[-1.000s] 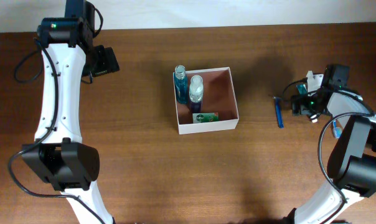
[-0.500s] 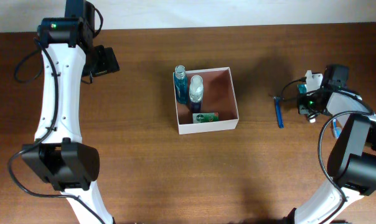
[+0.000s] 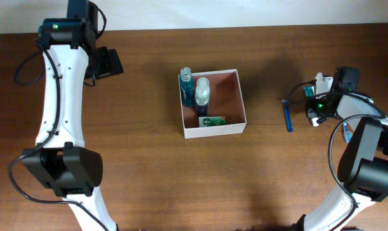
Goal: Pack container
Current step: 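Lift the toothpaste tube and carry it leftward over the box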
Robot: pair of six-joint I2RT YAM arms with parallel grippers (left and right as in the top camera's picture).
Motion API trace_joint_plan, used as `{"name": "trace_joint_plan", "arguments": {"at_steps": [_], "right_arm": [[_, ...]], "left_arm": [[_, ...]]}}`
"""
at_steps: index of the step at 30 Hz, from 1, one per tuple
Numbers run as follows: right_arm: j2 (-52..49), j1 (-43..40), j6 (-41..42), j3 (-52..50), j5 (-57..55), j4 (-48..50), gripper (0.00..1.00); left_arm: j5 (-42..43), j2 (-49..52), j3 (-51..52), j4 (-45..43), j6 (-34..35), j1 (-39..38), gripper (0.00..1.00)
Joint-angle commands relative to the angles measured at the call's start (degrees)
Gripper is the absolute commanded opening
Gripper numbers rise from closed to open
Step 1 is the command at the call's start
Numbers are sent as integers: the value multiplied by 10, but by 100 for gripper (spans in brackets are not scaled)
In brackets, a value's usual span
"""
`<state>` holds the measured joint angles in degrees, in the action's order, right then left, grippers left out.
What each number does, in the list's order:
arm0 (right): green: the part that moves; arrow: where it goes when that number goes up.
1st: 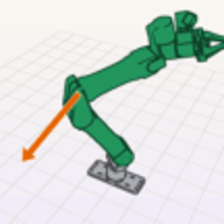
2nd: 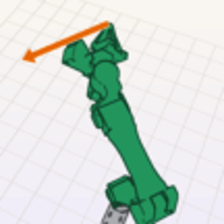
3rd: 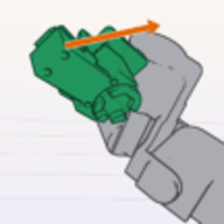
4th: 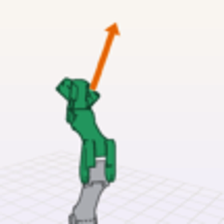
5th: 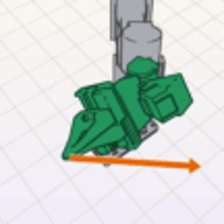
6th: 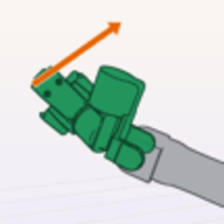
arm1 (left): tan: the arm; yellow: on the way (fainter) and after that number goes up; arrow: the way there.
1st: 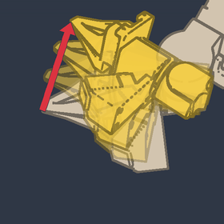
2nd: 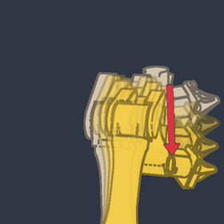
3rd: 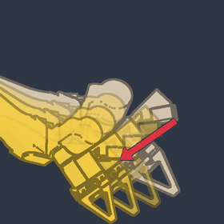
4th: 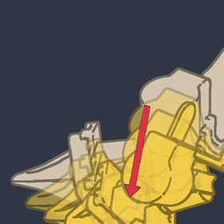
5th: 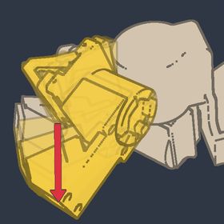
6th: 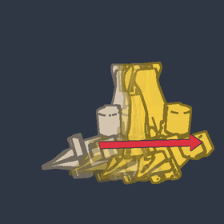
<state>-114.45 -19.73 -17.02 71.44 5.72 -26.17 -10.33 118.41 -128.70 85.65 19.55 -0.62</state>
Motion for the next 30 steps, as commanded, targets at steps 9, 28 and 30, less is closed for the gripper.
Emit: {"name": "trace_joint_plan", "arguments": {"at_steps": [9, 28, 30], "right_arm": [[-11, -1, 63, 160, 153, -132, 4], [2, 189, 147, 358, 341, -376, 4], [3, 211, 148, 358, 339, -383, 4]], "left_arm": [[0, 4, 3, -1, 8, 0, 99], [0, 4, 3, -1, 8, 0, 99], [0, 4, 3, -1, 8, 0, 99]]}}
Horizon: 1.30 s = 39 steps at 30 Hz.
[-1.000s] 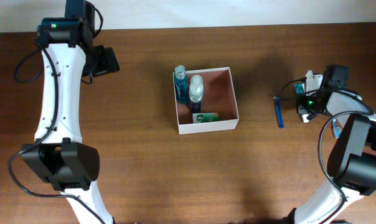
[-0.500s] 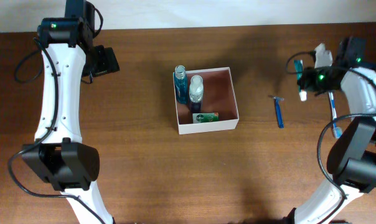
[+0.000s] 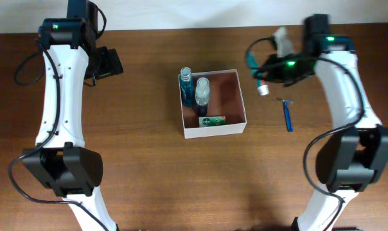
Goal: Pack container
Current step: 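Lift the toothpaste tube and carry it leftward over the box, then lower the toothpaste into the box's right side and release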
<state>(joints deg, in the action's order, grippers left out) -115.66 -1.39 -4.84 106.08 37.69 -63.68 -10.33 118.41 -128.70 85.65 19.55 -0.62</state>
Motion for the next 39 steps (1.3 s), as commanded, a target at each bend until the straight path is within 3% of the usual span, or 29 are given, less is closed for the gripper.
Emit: {"name": "trace_joint_plan", "arguments": {"at_steps": [1, 8, 14, 22, 33, 39], "right_arm": [[15, 36, 28, 12, 12, -14, 4], [14, 83, 43, 10, -56, -50, 4], [13, 116, 110, -3, -112, 8, 6], [8, 142, 163, -5, -194, 38, 16], [9, 135, 163, -5, -233, 40, 31], [12, 65, 131, 9, -223, 0, 34]], "left_arm": [[0, 4, 3, -1, 8, 0, 99], [0, 4, 3, -1, 8, 0, 99], [0, 4, 3, -1, 8, 0, 99], [0, 4, 3, -1, 8, 0, 99], [0, 4, 3, -1, 8, 0, 99], [0, 4, 3, -1, 8, 0, 99]]}}
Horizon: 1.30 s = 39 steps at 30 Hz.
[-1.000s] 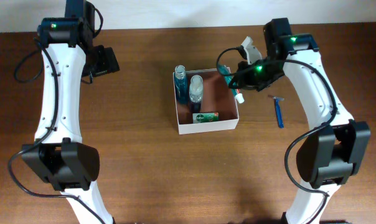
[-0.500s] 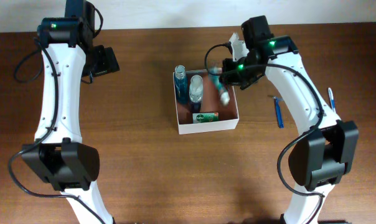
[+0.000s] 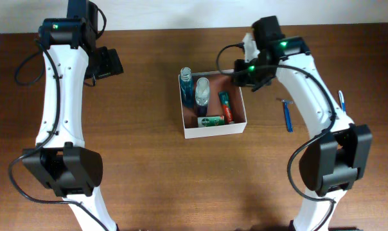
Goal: Pack container
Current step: 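Lower the toothpaste into the box's right side and release, then move the right gripper to the blue razor and grasp it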
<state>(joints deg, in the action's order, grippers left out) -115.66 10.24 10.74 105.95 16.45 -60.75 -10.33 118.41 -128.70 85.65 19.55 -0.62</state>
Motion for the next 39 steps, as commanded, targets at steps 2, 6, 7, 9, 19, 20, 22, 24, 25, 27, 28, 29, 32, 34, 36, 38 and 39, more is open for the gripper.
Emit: {"name": "trace_joint_plan", "arguments": {"at_steps": [2, 6, 7, 9, 19, 20, 22, 24, 25, 27, 28, 29, 32, 34, 36, 38, 39], "right_arm": [[12, -78, -52, 17, -13, -56, 39], [12, -128, -75, 16, -65, -108, 42], [12, -139, -75, 12, -84, -120, 42], [12, -154, -81, 8, -101, -136, 41], [10, -167, -129, -51, -148, -135, 44], [10, -167, -129, -62, -148, -122, 44], [9, -167, -129, -99, -148, -85, 44], [9, -167, -129, -133, -148, -50, 48], [9, -167, -129, -146, -148, -36, 49], [9, -167, -129, -169, -148, -14, 49], [9, -167, -129, -178, -148, -7, 49], [9, -167, -129, -200, -148, 13, 49], [8, -167, -129, -234, -148, 45, 49], [8, -167, -132, -252, -148, 63, 49], [8, -167, -134, -263, -148, 71, 49], [8, -167, -134, -268, -148, 77, 49], [8, -167, -134, -269, -148, 79, 49]], "left_arm": [[0, 4, 3, -1, 8, 0, 99], [0, 4, 3, -1, 8, 0, 99], [0, 4, 3, -1, 8, 0, 99], [0, 4, 3, -1, 8, 0, 99], [0, 4, 3, -2, 8, 0, 99], [0, 4, 3, -1, 8, 0, 99], [0, 4, 3, -1, 8, 0, 99], [0, 4, 3, -1, 8, 0, 99], [0, 4, 3, -1, 8, 0, 99], [0, 4, 3, -1, 8, 0, 99], [0, 4, 3, -1, 8, 0, 99], [0, 4, 3, -1, 8, 0, 99], [0, 4, 3, -1, 8, 0, 99], [0, 4, 3, -2, 8, 0, 99], [0, 4, 3, -1, 8, 0, 99], [0, 4, 3, -1, 8, 0, 99], [0, 4, 3, -1, 8, 0, 99]]}}
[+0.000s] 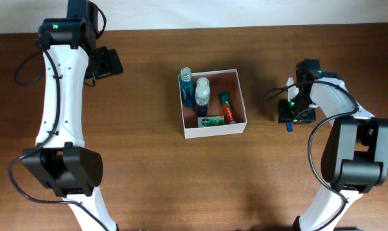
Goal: Pack container
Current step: 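Move the right gripper to the blue razor and grasp it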
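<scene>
The white box (241, 102) stands mid-table. Two blue bottles (202, 91) stand along its left wall, a green packet (211, 120) lies at its front, and a green-and-red tube (227, 106) lies on its floor. My right gripper (287, 115) is low over the blue razor, to the right of the box. Only the razor's blue tip (288, 126) shows below the gripper. How the right jaws stand is hidden by the wrist. My left gripper (108, 63) hovers at the far left, away from everything.
The left arm (59, 96) runs down the table's left side. The right arm (342, 122) bends along the right side. Bare wood lies between the box and each arm.
My right gripper was over the box's back right corner; now it sits down and to the right, over the blue razor. The tube still lies in the box. The left arm has not moved.
My right gripper was at the far right with a tube. Then it held the tube in the air just right of the box. Later the tube lay inside the box with the gripper above the rim. Now the gripper is at the razor.
</scene>
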Robot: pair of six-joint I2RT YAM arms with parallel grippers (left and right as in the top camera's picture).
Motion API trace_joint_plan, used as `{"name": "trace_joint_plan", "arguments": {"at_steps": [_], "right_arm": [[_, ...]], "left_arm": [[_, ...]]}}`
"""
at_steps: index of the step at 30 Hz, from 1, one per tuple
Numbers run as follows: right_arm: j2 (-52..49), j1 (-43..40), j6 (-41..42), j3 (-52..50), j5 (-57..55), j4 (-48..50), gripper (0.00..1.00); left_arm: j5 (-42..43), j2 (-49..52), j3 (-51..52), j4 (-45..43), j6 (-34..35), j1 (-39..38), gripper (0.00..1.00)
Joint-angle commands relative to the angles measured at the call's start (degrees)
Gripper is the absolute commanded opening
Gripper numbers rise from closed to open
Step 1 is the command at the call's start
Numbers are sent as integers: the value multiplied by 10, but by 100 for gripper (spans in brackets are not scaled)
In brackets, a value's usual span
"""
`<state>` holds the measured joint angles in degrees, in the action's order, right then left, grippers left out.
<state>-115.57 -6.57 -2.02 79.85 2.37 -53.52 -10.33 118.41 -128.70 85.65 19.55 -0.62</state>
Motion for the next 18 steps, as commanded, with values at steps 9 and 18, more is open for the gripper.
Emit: {"name": "trace_joint_plan", "arguments": {"at_steps": [9, 18], "right_arm": [[4, 1, -6, -12, -7, 39, 43], [-29, 1, -6, -12, -9, 41, 43]], "left_arm": [[0, 4, 3, -1, 8, 0, 99], [0, 4, 3, -1, 8, 0, 99]]}}
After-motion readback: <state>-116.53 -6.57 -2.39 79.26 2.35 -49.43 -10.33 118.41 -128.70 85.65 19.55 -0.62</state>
